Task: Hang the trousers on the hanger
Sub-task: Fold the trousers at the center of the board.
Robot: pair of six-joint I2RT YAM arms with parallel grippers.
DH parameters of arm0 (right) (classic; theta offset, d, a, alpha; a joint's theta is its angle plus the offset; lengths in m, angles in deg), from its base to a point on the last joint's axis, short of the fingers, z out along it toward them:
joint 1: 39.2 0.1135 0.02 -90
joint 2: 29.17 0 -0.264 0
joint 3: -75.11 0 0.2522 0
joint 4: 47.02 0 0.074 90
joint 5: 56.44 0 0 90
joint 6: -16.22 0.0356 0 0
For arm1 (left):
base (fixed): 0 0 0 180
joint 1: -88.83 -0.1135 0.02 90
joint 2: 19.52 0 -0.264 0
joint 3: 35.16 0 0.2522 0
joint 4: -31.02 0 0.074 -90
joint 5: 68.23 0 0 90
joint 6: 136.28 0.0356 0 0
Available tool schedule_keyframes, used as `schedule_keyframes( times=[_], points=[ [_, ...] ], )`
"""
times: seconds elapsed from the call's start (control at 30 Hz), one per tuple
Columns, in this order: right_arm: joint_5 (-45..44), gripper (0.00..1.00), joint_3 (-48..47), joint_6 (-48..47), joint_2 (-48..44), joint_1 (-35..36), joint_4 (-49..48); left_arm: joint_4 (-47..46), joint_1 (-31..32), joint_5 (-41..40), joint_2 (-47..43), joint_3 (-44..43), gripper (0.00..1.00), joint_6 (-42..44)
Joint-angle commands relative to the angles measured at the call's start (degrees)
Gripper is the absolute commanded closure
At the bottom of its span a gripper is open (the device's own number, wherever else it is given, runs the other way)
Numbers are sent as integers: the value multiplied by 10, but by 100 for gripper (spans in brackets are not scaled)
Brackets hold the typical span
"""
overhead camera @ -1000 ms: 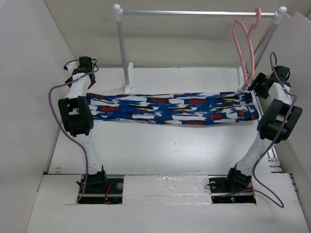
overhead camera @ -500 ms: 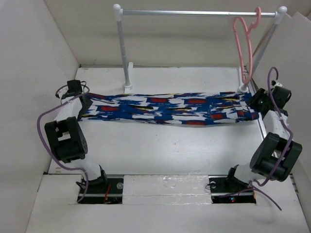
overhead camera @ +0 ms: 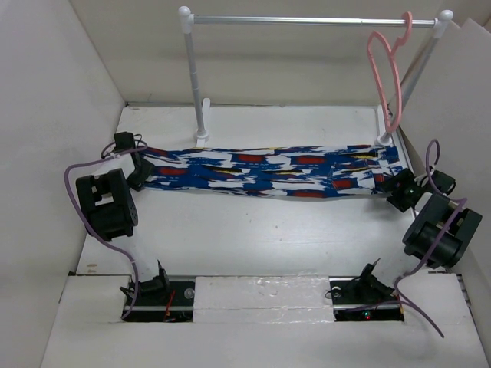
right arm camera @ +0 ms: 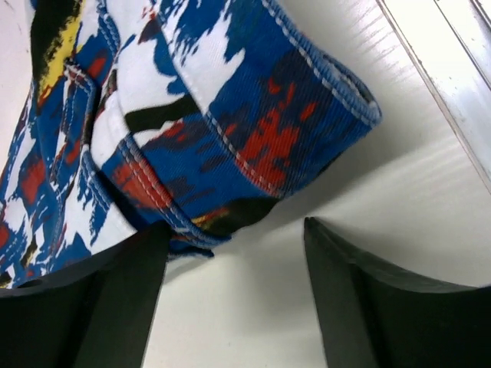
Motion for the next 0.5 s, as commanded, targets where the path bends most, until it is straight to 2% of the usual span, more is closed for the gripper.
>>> schedule_keyframes(
  times=[0.0, 0.03, 0.07, 0.1, 0.13, 0.17, 0.2, 0.23, 0.27, 0.47],
  points=[
    [1, 27, -23, 14, 29, 2, -88, -13, 1, -7, 21, -15, 50, -1],
    [3, 29, -23, 27, 55, 2, -105, -14, 1, -12, 28, -15, 67, 1],
    [6, 36, -19, 35, 66, 7, -123, -11, 1, -23, 30, -18, 75, 4],
    [6, 51, -16, 42, 74, 8, -148, -5, 1, -32, 35, -22, 91, 6],
    [7, 60, -14, 52, 82, 8, -162, 7, 1, -40, 41, -25, 98, 9],
    [13, 72, -11, 54, 82, 8, -173, 12, 1, -55, 43, -32, 100, 13],
    [8, 91, -11, 52, 78, 8, -160, 19, 1, -68, 44, -37, 100, 16],
    [-1, 96, -12, 38, 70, 8, -143, 37, 1, -84, 44, -39, 100, 20],
    [-25, 100, -10, 30, 42, 1, -127, 43, 1, -115, 41, -39, 100, 23],
    [-96, 100, 30, -7, -117, -21, -2, 109, 1, -238, 14, -23, 100, 36]
  ],
)
